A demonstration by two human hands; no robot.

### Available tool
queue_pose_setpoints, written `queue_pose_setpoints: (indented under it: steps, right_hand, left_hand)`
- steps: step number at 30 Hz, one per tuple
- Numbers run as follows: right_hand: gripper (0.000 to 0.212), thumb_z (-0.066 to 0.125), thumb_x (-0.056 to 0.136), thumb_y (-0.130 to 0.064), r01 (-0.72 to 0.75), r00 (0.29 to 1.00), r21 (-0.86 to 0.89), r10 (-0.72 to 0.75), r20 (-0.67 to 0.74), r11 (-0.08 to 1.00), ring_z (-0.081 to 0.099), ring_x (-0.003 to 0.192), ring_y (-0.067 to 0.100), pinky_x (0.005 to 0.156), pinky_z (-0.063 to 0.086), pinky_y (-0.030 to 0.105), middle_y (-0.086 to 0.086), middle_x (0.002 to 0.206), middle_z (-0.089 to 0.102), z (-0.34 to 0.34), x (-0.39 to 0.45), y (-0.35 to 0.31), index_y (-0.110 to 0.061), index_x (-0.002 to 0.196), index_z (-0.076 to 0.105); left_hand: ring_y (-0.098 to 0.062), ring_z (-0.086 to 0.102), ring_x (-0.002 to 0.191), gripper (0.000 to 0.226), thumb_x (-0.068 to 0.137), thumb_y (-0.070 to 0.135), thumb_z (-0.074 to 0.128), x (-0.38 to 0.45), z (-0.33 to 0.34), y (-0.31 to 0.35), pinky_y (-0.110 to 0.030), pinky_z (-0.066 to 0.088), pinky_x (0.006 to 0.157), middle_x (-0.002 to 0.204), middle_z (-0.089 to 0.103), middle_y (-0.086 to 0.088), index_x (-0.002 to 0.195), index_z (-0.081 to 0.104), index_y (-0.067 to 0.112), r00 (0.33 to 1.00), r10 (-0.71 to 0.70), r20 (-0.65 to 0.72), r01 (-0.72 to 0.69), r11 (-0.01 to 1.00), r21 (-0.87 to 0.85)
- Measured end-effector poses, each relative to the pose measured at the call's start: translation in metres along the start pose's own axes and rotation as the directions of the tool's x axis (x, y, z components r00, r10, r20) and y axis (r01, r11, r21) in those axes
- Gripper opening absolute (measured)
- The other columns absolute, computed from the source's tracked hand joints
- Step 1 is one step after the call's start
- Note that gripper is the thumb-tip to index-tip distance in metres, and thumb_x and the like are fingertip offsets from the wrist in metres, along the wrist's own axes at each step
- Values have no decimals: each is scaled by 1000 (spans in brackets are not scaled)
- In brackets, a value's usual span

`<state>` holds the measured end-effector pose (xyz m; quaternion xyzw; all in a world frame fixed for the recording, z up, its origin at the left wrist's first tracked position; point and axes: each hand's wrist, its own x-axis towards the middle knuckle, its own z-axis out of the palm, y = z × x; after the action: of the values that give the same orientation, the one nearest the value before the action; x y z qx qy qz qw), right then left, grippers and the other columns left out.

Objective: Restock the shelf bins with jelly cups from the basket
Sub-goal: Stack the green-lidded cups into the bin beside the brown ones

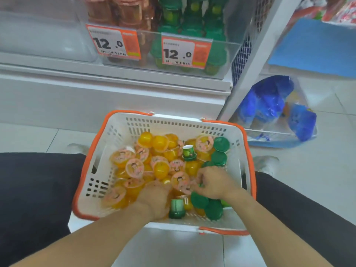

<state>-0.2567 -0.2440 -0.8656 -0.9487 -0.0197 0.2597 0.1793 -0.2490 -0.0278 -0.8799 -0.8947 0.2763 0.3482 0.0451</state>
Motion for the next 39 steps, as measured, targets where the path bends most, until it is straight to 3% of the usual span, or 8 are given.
queue_pose_setpoints:
  steps: [5, 10, 19, 24, 27, 29, 35, 39]
  right_hand:
    - [46, 70, 79, -57, 5, 999, -362, 12, 43, 932, 47, 108, 23, 102, 38, 45, 2, 110, 56, 12, -6, -8, -20, 106, 65]
    - [34, 72, 84, -37, 11, 999, -424, 9, 44, 905, 44, 113, 26, 105, 32, 48, 2, 117, 58, 19, -5, -18, -18, 110, 63]
    - [29, 84, 75, -32, -71, 997, 291, 63, 35, 954, 60, 104, 13, 91, 51, 36, -6, 112, 64, -40, 4, -9, -26, 87, 58]
    - [25, 76, 83, -12, -21, 997, 883, 76, -17, 469, 71, 103, 25, 81, 58, 29, 11, 107, 74, -74, -5, -12, -3, 98, 58]
    - [44, 65, 89, -25, -19, 999, 998, 34, 17, 56, 72, 96, 33, 75, 60, 34, 22, 116, 69, -88, -10, -17, 3, 122, 59]
    - [43, 55, 93, -31, -8, 1000, 991, 19, 10, -131, 71, 79, 29, 61, 56, 28, 29, 116, 67, -94, -11, -20, -4, 124, 66]
    - [40, 56, 93, -23, 17, 1000, 938, -1, -18, -345, 60, 61, 19, 56, 53, 24, 22, 110, 65, -102, -12, -27, -3, 126, 66]
    - [44, 62, 92, -21, -55, 998, 949, -36, 46, -311, 53, 75, 29, 48, 48, 22, 27, 114, 57, -99, -9, -33, 5, 128, 58]
  left_hand:
    - [-30, 52, 118, 55, 86, 18, 64, 8, 3, 8, -39, 45, 96, 135, 47, -5, 136, 46, 26, 983, 150, 111, -141, 987, -79]
    - [-12, 54, 90, 34, 83, 43, 72, 18, 3, 2, -25, 40, 66, 104, 56, 8, 104, 49, 31, 985, 109, 130, -40, 894, -447]
    - [-14, 55, 93, 16, 93, 29, 67, 25, 0, -13, -28, 48, 79, 89, 57, 9, 82, 54, 30, 989, 122, 88, -34, 753, -658]
    - [-17, 60, 92, 11, 95, 26, 66, 22, -21, -30, -33, 46, 76, 99, 67, -1, 88, 59, 21, 969, 154, 194, 114, 418, -901]
    - [-19, 66, 98, 23, 97, 24, 61, 15, -44, -35, -33, 47, 82, 114, 72, -10, 113, 60, 8, 942, 264, 209, 212, 17, -977]
    - [-21, 67, 97, 33, 96, 28, 58, 11, -60, -34, -33, 48, 85, 113, 73, -11, 123, 60, 8, 951, 267, 156, 189, -102, -977]
    - [-27, 61, 83, 25, 83, 23, 58, 0, -96, -26, -34, 49, 71, 93, 63, -19, 91, 72, 3, 966, 244, 85, 204, -521, -829]
    - [-26, 58, 77, 32, 81, 24, 53, -11, -121, -15, -28, 52, 55, 86, 60, -19, 92, 71, 1, 928, 368, 63, 260, -515, -817]
